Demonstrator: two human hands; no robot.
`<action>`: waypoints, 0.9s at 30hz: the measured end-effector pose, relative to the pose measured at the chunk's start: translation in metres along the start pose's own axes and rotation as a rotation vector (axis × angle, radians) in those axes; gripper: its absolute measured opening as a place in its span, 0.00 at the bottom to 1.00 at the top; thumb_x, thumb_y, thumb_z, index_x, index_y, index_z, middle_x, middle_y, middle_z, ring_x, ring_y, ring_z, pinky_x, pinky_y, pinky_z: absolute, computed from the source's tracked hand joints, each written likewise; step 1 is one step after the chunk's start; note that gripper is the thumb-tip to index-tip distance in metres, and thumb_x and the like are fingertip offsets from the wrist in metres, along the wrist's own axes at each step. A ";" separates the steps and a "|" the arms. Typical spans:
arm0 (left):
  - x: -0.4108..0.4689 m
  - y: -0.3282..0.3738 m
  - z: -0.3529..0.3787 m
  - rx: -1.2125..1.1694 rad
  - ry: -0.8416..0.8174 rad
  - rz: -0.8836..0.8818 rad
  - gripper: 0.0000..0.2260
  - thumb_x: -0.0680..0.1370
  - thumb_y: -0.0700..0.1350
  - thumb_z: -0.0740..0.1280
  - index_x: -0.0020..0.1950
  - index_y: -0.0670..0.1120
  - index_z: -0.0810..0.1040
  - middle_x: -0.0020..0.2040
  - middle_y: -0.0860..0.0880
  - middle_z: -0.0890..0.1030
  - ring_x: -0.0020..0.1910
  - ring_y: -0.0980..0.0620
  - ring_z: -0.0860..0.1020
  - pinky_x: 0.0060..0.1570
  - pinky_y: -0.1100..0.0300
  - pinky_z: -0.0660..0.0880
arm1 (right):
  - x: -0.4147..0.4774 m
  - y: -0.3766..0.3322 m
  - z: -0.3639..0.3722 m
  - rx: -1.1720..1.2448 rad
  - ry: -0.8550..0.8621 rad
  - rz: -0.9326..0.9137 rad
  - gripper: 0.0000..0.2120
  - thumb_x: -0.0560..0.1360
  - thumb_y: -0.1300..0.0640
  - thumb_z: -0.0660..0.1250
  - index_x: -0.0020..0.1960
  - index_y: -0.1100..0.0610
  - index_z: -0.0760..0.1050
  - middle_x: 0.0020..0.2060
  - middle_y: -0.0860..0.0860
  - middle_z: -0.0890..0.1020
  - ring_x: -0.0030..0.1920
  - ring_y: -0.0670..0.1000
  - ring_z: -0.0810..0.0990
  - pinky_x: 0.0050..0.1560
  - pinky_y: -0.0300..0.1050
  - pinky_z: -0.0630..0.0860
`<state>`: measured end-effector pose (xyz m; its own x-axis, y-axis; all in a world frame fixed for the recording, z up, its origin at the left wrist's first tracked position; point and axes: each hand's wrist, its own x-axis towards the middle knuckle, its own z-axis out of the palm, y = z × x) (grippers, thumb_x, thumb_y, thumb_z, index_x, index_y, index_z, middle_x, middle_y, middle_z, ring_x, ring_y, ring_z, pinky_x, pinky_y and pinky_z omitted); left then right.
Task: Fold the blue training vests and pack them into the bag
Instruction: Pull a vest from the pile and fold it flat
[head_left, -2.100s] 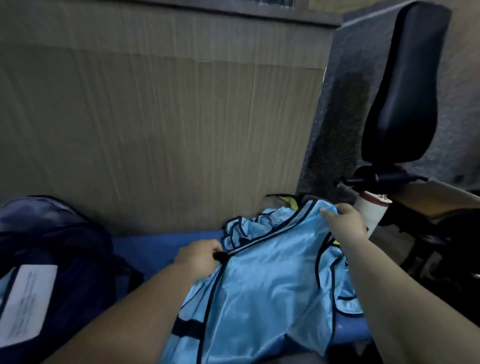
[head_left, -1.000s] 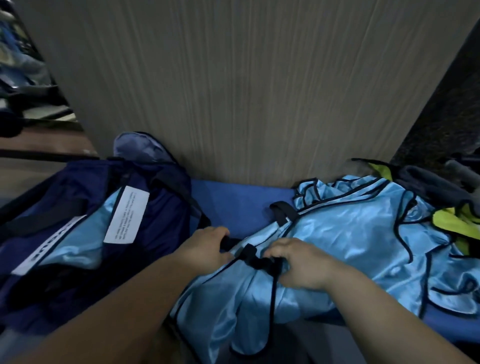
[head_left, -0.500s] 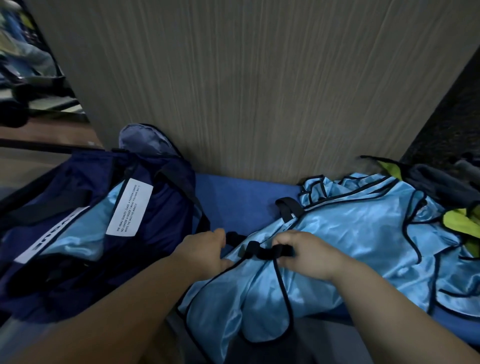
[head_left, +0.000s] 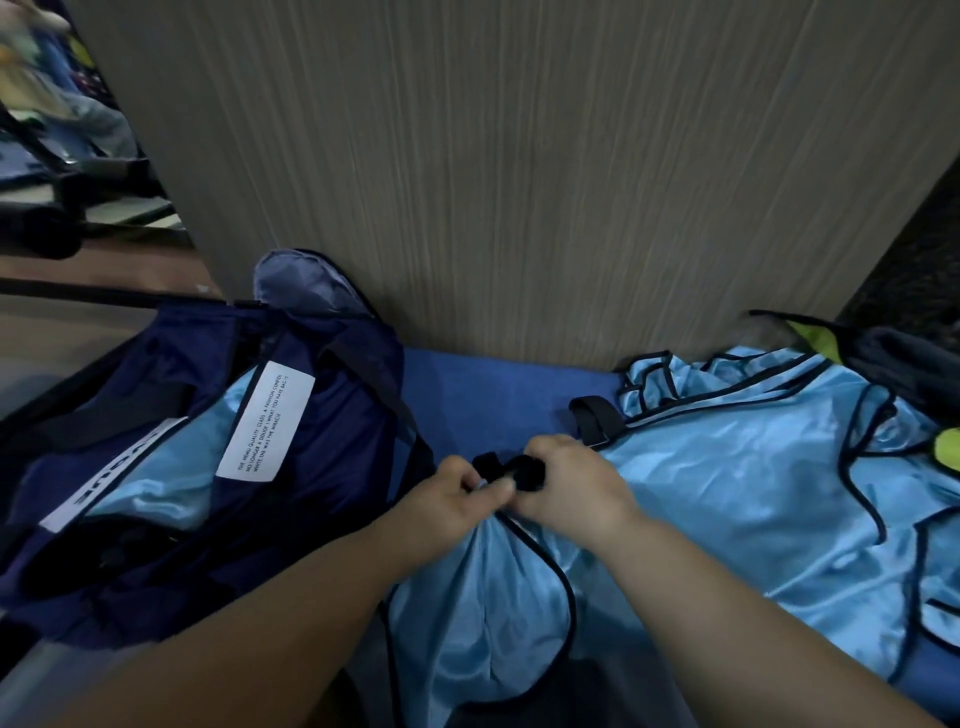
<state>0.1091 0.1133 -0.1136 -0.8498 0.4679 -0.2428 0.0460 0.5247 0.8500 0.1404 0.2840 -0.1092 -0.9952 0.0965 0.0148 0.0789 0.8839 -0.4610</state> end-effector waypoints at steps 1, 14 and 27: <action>-0.001 0.000 0.002 -0.020 -0.013 -0.001 0.25 0.69 0.62 0.72 0.53 0.48 0.67 0.48 0.51 0.77 0.45 0.57 0.75 0.46 0.61 0.72 | 0.000 -0.001 0.004 0.014 -0.004 0.025 0.22 0.67 0.38 0.72 0.53 0.49 0.71 0.51 0.47 0.72 0.54 0.51 0.76 0.48 0.43 0.69; 0.006 0.007 0.023 0.077 0.050 0.231 0.22 0.78 0.35 0.60 0.67 0.52 0.60 0.44 0.50 0.77 0.29 0.62 0.72 0.33 0.65 0.70 | 0.000 0.013 -0.001 0.239 -0.104 0.014 0.21 0.68 0.39 0.73 0.57 0.47 0.77 0.48 0.42 0.82 0.49 0.43 0.80 0.50 0.40 0.77; 0.009 0.029 0.023 0.415 0.096 0.108 0.19 0.73 0.53 0.70 0.60 0.54 0.67 0.49 0.54 0.78 0.46 0.55 0.78 0.49 0.53 0.78 | -0.001 0.016 -0.017 0.328 0.171 0.131 0.18 0.62 0.37 0.76 0.38 0.50 0.77 0.32 0.45 0.80 0.36 0.42 0.79 0.35 0.41 0.75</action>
<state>0.1153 0.1492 -0.1021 -0.8725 0.4779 -0.1017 0.3275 0.7266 0.6040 0.1435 0.3055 -0.1011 -0.9518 0.2983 0.0717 0.1546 0.6682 -0.7277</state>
